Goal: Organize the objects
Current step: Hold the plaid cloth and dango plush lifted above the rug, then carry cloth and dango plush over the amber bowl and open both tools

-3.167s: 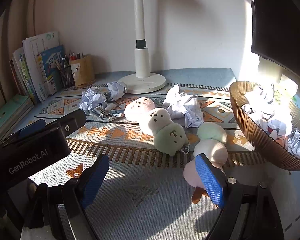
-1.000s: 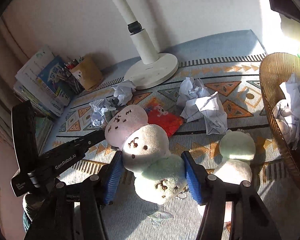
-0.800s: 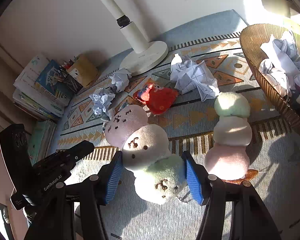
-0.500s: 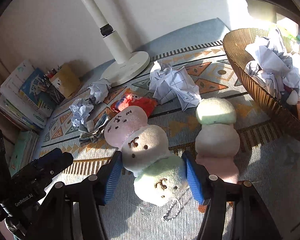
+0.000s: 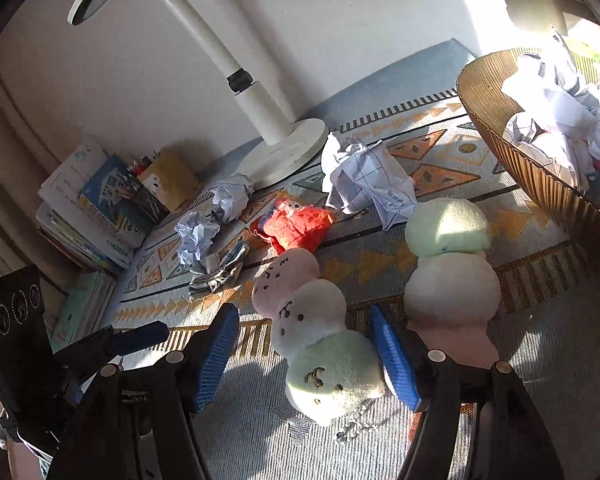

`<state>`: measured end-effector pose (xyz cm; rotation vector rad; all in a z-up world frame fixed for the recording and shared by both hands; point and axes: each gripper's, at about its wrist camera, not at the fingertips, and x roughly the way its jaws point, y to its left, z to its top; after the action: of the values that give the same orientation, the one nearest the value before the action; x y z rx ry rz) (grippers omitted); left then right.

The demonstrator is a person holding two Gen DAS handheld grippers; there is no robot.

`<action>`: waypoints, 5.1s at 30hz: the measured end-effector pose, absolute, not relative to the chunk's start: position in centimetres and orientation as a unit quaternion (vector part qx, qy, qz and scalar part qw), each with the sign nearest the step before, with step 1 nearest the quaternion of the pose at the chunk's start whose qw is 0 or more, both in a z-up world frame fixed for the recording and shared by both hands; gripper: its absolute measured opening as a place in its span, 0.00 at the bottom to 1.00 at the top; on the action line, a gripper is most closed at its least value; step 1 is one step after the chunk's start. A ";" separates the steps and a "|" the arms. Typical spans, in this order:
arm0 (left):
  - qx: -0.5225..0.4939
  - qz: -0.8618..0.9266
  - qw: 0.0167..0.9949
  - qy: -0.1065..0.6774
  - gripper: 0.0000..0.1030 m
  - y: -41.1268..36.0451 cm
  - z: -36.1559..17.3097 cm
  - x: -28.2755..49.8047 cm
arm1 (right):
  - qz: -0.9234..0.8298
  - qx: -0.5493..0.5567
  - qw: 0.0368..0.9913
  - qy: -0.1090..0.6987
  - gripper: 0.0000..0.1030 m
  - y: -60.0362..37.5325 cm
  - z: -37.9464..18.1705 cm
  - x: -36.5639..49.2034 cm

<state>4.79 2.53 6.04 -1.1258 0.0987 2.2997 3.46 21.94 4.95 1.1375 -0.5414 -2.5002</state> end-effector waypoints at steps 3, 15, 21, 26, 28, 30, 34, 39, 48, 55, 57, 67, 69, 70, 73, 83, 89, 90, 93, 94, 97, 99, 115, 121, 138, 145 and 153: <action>-0.405 0.879 0.236 0.088 0.87 2.4 6.6 3.0 | -0.882 0.405 0.166 -0.175 0.65 21.3 5.0 3.4; -0.440 0.834 0.329 0.055 0.76 2.9 4.5 -0.2 | -0.880 0.405 0.171 -0.180 0.66 21.4 5.0 3.6; -0.432 0.858 0.264 0.087 0.76 2.7 4.9 -0.9 | -0.878 0.403 0.174 -0.188 0.66 21.7 5.0 3.7; -0.452 0.854 0.242 0.093 0.65 3.4 2.7 -3.4 | -0.878 0.403 0.176 -0.188 0.66 21.6 5.1 3.6; -0.449 0.858 0.232 0.096 0.57 3.9 2.7 -3.5 | -0.879 0.403 0.176 -0.187 0.67 21.6 5.1 3.6; -0.444 0.862 0.230 0.086 0.38 3.9 2.8 -3.4 | -0.880 0.404 0.173 -0.181 0.67 21.4 5.0 3.7; -0.446 0.868 0.214 0.047 0.19 2.7 3.1 -2.6 | -0.882 0.407 0.168 -0.167 0.67 21.0 5.0 3.7; -0.439 0.877 0.192 0.003 0.19 1.4 4.1 1.1 | -0.889 0.419 0.155 -0.096 0.81 18.5 4.9 3.7; -0.407 0.902 0.113 -0.084 0.19 0.6 4.4 2.6 | -0.902 0.416 0.116 0.005 0.47 15.1 5.4 5.4; -0.384 0.911 0.097 -0.110 0.19 0.1 4.4 2.4 | -0.899 0.424 0.112 -0.010 0.48 15.2 4.5 6.4; -0.383 0.914 0.090 -0.103 0.19 0.4 4.3 2.6 | -0.901 0.417 0.118 -0.028 0.48 15.8 4.7 6.3; -0.368 0.922 0.090 -0.080 0.20 1.2 4.7 3.3 | -0.901 0.417 0.121 -0.013 0.49 15.1 4.7 6.6; -0.367 0.922 0.088 -0.085 0.20 1.0 4.7 3.4 | -0.901 0.417 0.121 -0.013 0.49 15.1 4.7 6.5; -0.366 0.922 0.088 -0.087 0.20 0.9 4.7 3.4 | -0.900 0.418 0.121 -0.015 0.49 15.1 4.7 6.5; -0.366 0.922 0.088 -0.090 0.20 0.8 4.6 3.4 | -0.900 0.418 0.122 -0.016 0.49 15.1 4.7 6.5; -0.363 0.924 0.086 -0.086 0.20 0.8 4.7 3.5 | -0.901 0.417 0.121 -0.015 0.49 15.2 4.6 6.6; -0.362 0.924 0.086 -0.087 0.20 0.8 4.7 3.5 | -0.901 0.416 0.120 -0.016 0.49 15.1 4.6 6.7; -0.362 0.924 0.086 -0.086 0.20 0.8 4.7 3.5 | -0.901 0.416 0.120 -0.016 0.49 15.1 4.6 6.7; -0.362 0.924 0.086 -0.085 0.20 0.7 4.7 3.5 | -0.902 0.415 0.120 -0.016 0.49 15.1 4.7 6.7; -0.362 0.924 0.086 -0.084 0.20 0.7 4.7 3.5 | -0.902 0.415 0.120 -0.016 0.49 15.1 4.7 6.7; -0.360 0.925 0.085 -0.083 0.20 0.7 4.7 3.5 | -0.902 0.415 0.120 -0.017 0.49 15.1 4.7 6.7; -0.360 0.926 0.084 -0.082 0.20 0.8 4.7 3.6 | -0.902 0.415 0.120 -0.018 0.49 15.1 4.7 6.8; -0.356 0.928 0.081 -0.076 0.20 1.1 4.8 3.7 | -0.902 0.415 0.119 -0.020 0.50 15.0 4.9 6.9; -0.355 0.928 0.081 -0.076 0.20 1.0 4.9 3.7 | -0.903 0.414 0.119 -0.019 0.50 15.0 4.9 6.9; -0.355 0.928 0.081 -0.076 0.20 1.0 4.9 3.7 | -0.903 0.411 0.122 -0.026 0.64 15.1 5.0 6.9; -0.354 0.928 0.081 -0.076 0.20 0.9 4.9 3.7 | -0.912 0.390 0.126 -0.013 0.42 14.7 5.4 7.6; -0.344 0.931 0.103 -0.061 0.20 2.8 7.9 3.5 | -0.909 0.329 0.161 -0.200 0.41 23.0 10.8 8.5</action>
<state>3.49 2.79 7.92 -1.0163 -0.1799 2.7485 8.53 22.99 10.77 0.9392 -0.5714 -2.5946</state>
